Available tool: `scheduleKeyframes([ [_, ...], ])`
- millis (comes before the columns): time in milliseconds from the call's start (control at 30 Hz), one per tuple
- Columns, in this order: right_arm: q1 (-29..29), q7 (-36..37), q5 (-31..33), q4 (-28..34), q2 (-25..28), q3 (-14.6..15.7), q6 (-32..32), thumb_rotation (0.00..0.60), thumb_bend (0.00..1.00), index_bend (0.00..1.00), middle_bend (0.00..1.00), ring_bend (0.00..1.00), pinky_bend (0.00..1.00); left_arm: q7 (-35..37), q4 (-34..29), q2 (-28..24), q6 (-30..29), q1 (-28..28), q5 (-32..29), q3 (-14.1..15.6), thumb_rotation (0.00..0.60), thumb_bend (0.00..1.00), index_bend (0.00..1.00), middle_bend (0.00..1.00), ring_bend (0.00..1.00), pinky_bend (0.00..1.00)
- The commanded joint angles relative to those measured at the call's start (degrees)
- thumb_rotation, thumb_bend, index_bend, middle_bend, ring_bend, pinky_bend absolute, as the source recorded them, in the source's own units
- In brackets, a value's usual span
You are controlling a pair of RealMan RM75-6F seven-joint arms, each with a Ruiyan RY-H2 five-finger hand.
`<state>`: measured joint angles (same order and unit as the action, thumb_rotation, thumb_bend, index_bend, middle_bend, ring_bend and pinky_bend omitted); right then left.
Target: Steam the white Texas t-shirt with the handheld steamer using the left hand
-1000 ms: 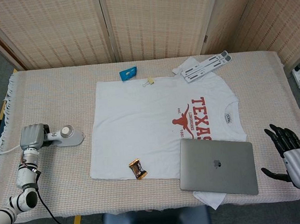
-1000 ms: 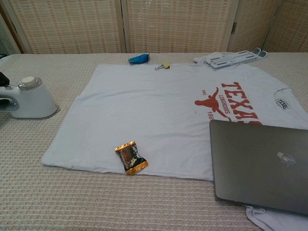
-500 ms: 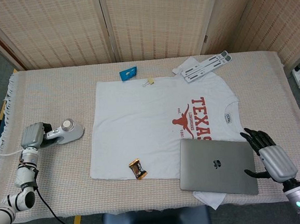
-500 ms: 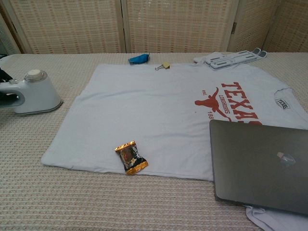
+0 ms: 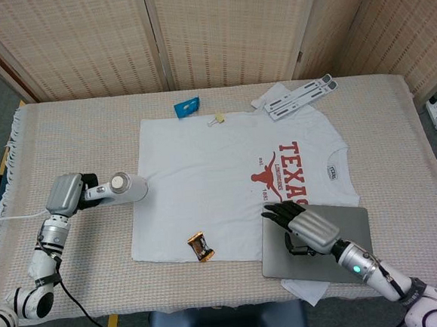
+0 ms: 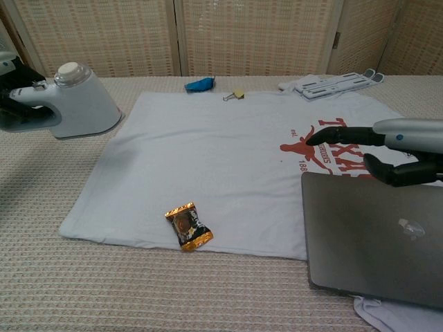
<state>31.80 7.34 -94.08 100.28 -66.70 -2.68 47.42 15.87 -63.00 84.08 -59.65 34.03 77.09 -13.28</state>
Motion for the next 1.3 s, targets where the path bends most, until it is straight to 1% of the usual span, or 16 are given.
scheduleKeyframes([
  [33, 3.1, -0.3, -0.1, -2.1, -3.1, -0.7, -3.2, 0.143, 0.90, 0.00, 0.00, 0.00, 0.00, -2.8, -1.9, 1.0, -0.4, 1.6, 0.8, 0.0, 0.600, 0.36, 0.90, 1.00, 0.85, 0.74],
  [133, 5.5, -2.4, 1.0, -4.8, -7.2, -0.9, -5.7, 0.144, 0.92, 0.00, 0.00, 0.00, 0.00, -7.9, -1.7, 4.2, 0.3, 4.7, 1.2, -0.4, 0.600, 0.35, 0.91, 1.00, 0.85, 0.74],
  [300, 7.0, -4.5, 2.8, -7.3, -10.5, -0.4, -7.0, 0.143, 0.92, 0.00, 0.00, 0.00, 0.00, -12.8, -1.0, 7.8, 2.7, 8.0, 0.1, -0.9, 0.600, 0.35, 0.91, 1.00, 0.85, 0.74],
  [567, 7.6, -5.7, 5.3, -9.7, -13.1, 1.1, -7.2, 0.168, 0.93, 0.00, 0.00, 0.00, 0.00, -18.4, -1.1, 11.8, 4.2, 11.5, 0.0, -0.4, 0.600, 0.35, 0.91, 1.00, 0.85, 0.74],
  [667, 7.9, -5.8, 5.6, -10.3, -13.7, 1.6, -7.2, 0.192, 0.92, 0.00, 0.00, 0.00, 0.00, -20.3, -0.6, 13.2, 5.2, 12.3, -0.8, -0.2, 0.600, 0.35, 0.91, 1.00, 0.85, 0.74],
  [733, 8.1, -5.8, 5.7, -10.7, -14.1, 2.0, -7.2, 0.193, 0.92, 0.00, 0.00, 0.00, 0.00, -21.4, 0.1, 14.3, 6.2, 12.9, -1.9, -0.3, 0.600, 0.35, 0.91, 1.00, 0.85, 0.74],
  [900, 8.3, -5.9, 5.9, -11.0, -14.5, 2.9, -7.0, 0.194, 0.93, 0.00, 0.00, 0.00, 0.00, -23.9, 3.2, 17.1, 8.0, 14.3, -4.1, -0.5, 0.600, 0.35, 0.90, 1.00, 0.85, 0.74],
  [1067, 8.4, -6.2, 6.2, -10.8, -14.5, 3.7, -6.6, 0.197, 0.92, 0.00, 0.00, 0.00, 0.00, -24.8, 7.4, 19.5, 9.1, 14.8, -7.2, -1.6, 0.600, 0.35, 0.91, 1.00, 0.85, 0.74],
  [1167, 8.3, -6.6, 6.5, -10.6, -14.5, 4.1, -6.3, 0.200, 0.92, 0.00, 0.00, 0.00, 0.00, -25.1, 11.1, 20.5, 9.7, 14.7, -9.0, -2.1, 0.600, 0.35, 0.91, 1.00, 0.85, 0.74],
  [1300, 8.4, -6.5, 6.8, -10.5, -14.6, 4.4, -6.2, 0.201, 0.92, 0.00, 0.00, 0.00, 0.00, -24.4, 16.1, 21.4, 8.4, 14.1, -9.2, -2.1, 0.600, 0.35, 0.91, 1.00, 0.85, 0.74],
])
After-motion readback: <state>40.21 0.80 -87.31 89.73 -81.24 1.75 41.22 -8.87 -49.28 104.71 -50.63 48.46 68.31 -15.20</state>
